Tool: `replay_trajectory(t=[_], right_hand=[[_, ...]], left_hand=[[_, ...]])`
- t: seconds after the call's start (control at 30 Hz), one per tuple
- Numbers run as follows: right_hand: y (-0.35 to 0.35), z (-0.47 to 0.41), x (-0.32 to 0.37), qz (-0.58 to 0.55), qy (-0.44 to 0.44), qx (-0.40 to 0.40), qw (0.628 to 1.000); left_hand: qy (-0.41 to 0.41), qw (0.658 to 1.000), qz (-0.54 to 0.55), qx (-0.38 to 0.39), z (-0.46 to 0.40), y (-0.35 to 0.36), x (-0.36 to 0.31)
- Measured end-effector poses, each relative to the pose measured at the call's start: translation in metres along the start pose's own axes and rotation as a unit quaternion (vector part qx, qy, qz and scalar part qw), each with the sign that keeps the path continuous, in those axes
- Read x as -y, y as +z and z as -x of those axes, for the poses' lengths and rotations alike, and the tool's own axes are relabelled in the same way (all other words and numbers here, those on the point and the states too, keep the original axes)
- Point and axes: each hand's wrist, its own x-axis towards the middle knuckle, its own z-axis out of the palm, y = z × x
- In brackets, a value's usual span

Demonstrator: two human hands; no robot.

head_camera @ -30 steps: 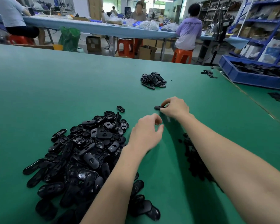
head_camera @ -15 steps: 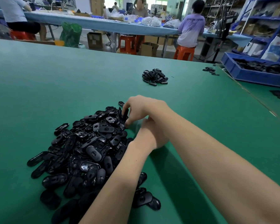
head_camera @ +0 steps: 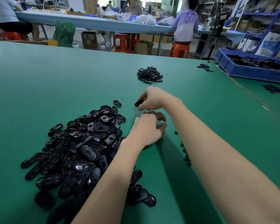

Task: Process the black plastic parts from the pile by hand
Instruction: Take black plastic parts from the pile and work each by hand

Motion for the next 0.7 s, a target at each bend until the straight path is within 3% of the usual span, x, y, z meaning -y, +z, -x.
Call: replay_trajectory(t=[0.17,0.3,0.6,0.7], right_hand=[[-0.004,0.036,-0.059,-0.11,0.09,-0.133,0.981],[0.009,0.055,-0.08,-0.136,0.121,-0.17,0.968],[0.017,0.016,-0.046,0.05,-0.007,-0.02,0.999],[0.019,0.011,-0.048,0.069,0.004,-0.042,0.997]], left_hand=[[0.011,0.999,0.016,-0.035,-0.001,0.005,0.003],[-0.016,0.995,0.018,-0.093,-0.001,0.005,0.007],[-0.084,0.992,-0.027,-0.093,0.001,0.004,0.008],[-0.087,0.99,-0.009,-0.112,0.002,0.004,0.008]])
